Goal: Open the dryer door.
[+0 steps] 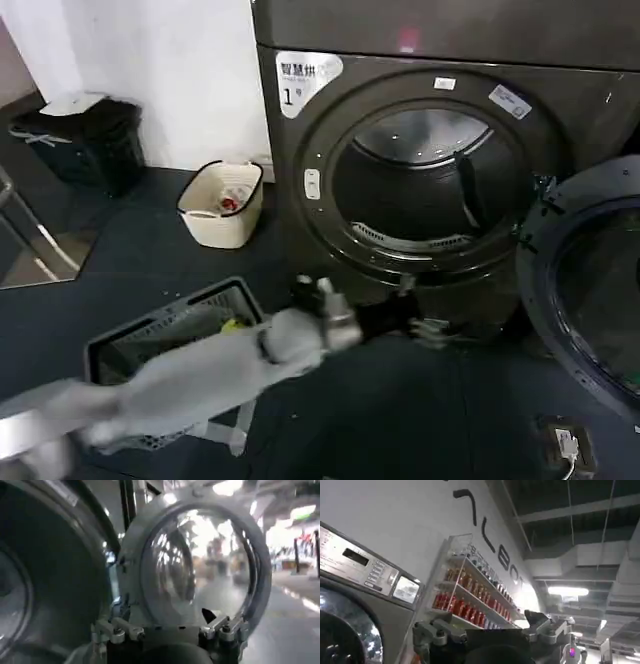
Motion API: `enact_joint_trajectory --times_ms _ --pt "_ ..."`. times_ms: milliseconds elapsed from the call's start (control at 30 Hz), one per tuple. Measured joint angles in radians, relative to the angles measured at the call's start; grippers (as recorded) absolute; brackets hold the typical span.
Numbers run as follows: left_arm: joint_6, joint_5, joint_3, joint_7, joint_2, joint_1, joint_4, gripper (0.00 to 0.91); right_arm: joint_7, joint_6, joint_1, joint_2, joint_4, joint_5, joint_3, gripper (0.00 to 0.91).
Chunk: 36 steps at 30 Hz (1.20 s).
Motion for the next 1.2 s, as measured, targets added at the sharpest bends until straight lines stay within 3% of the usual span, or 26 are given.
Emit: enact_joint_trajectory --times_ms 300,533,667,867,1033,1200 --pt "0.183 0.009 -0.106 0.012 0.387 0.084 -0.222 0.907 -0.002 -0.025 0.014 0.001 0.032 -0.022 -0.003 0.907" --pt "0.321 0.118 -0.294 0.082 0.640 0.280 -0.302 0.907 -0.026 -0.037 0.014 0.007 0.033 -0.064 -0.015 0.907" --pt "0.410 0.164 -0.411 0.125 0.737 0.388 -0.310 0.907 -0.038 -0.044 0.024 0.001 0.030 -0.087 -0.028 0.907" --pt "0.503 0.191 -0.490 0.194 0.845 0.433 -0.299 0.907 -0.043 -0.045 0.040 0.001 0.034 -0.113 -0.046 0.907" --pt "0.510 0.279 -0.502 0.264 0.882 0.448 -0.257 0.907 -0.047 -0.044 0.050 -0.005 0.021 -0.122 -0.059 0.907" --pt "0.517 0.318 -0.504 0.263 0.889 0.457 -0.190 0.907 -0.048 -0.043 0.053 -0.006 0.026 -0.122 -0.061 0.907"
